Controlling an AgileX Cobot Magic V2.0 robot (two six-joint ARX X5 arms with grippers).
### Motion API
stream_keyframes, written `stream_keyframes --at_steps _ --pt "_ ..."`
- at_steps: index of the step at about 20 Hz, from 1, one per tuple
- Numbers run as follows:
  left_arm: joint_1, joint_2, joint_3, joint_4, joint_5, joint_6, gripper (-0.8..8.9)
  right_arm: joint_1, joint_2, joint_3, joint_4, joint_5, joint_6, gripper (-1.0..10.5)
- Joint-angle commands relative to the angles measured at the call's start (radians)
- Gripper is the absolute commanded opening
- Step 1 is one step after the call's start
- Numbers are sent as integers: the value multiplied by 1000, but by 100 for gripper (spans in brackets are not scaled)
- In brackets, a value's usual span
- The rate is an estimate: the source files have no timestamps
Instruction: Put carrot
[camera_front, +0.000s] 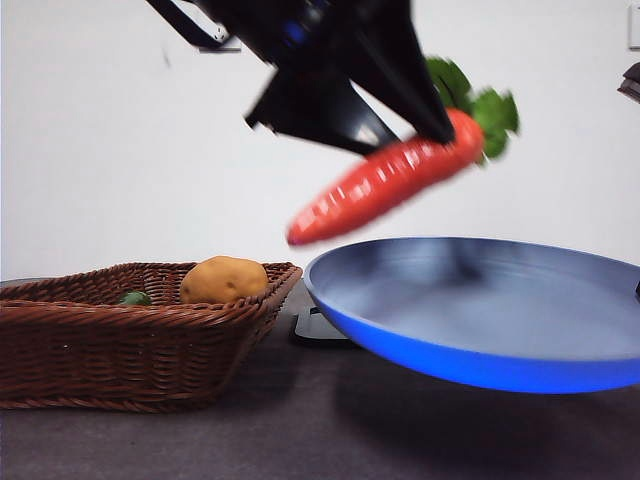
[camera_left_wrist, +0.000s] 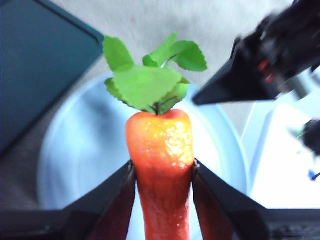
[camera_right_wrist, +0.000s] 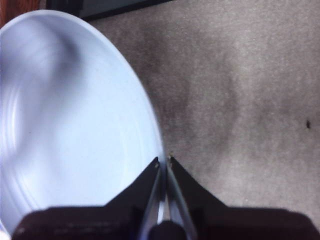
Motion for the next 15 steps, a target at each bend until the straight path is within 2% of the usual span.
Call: stream_keyframes --at_steps 1,4,7,11,15 --pt "-40 69 15 26 -41 -3 126 2 3 4 13 -8 3 3" --pt "-56 138 15 23 -38 -4 139 2 3 4 6 -8 3 4" --pt "-65 145 15 23 -40 -7 248 2 3 4 -2 -8 3 4" --pt "-62 128 21 48 -39 -36 247 2 3 4 -3 -8 12 3" --pt "-50 27 32 15 -39 -42 247 -2 26 22 -19 -5 28 3"
